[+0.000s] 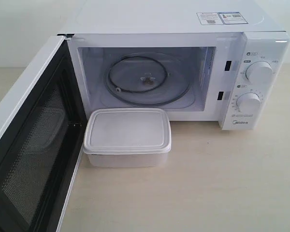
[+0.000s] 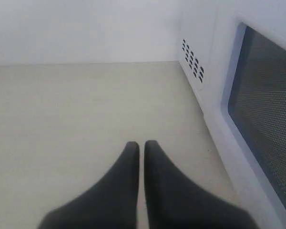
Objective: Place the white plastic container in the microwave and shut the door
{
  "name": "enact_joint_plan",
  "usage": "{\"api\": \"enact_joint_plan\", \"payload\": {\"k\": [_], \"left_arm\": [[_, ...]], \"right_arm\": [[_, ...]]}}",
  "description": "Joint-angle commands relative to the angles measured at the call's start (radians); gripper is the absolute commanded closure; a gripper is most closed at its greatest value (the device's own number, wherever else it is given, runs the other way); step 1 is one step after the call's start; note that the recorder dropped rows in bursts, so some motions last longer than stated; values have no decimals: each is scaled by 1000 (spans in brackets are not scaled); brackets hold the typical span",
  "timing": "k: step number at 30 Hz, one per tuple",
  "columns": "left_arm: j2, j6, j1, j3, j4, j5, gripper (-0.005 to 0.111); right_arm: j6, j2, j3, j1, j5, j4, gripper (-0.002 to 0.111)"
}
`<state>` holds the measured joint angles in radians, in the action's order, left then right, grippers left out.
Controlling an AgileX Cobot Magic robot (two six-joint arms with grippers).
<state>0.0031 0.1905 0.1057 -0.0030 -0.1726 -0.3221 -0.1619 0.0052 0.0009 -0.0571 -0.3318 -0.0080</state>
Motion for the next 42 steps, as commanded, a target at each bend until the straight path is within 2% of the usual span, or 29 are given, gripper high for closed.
{"api": "enact_joint_plan", "payload": {"k": [1,16,18,19,20,22,24,29,32,34,36,42], "left_arm": [[-3,-4,-3,3,0,7,102],[-3,-4,-3,3,0,7,102],[-3,-4,-3,3,0,7,102],[-3,-4,-3,3,0,7,102],[-3,-4,-3,3,0,7,102],[-3,-4,-3,3,0,7,102],[-3,-4,-3,3,0,7,102],[-3,-4,-3,3,0,7,102],[-3,-4,-3,3,0,7,102],[-3,-4,-3,3,0,7,102],[-3,-4,-3,3,0,7,102],[-3,-4,-3,3,0,7,102]], "right_arm": [[3,-5,-1,-3,11,-3,108],[13,-5,-1,-3,23,-5,108],[34,-5,-1,-3,140,-5,108],[30,-5,-1,-3,318,1,108],[20,-5,-1,-3,402,8,108],[-16,-5,-1,-3,773,2,108],[-16,-5,-1,-3,994,2,108],[-14,-5,-1,-3,1378,2,108],[29,-5,-1,-3,1513,64,108],[-19,-5,-17,-3,1479,121,108],[-74,-5,-84,-3,1334,155,108],[-43,11,-373,-3,788,149,108]]}}
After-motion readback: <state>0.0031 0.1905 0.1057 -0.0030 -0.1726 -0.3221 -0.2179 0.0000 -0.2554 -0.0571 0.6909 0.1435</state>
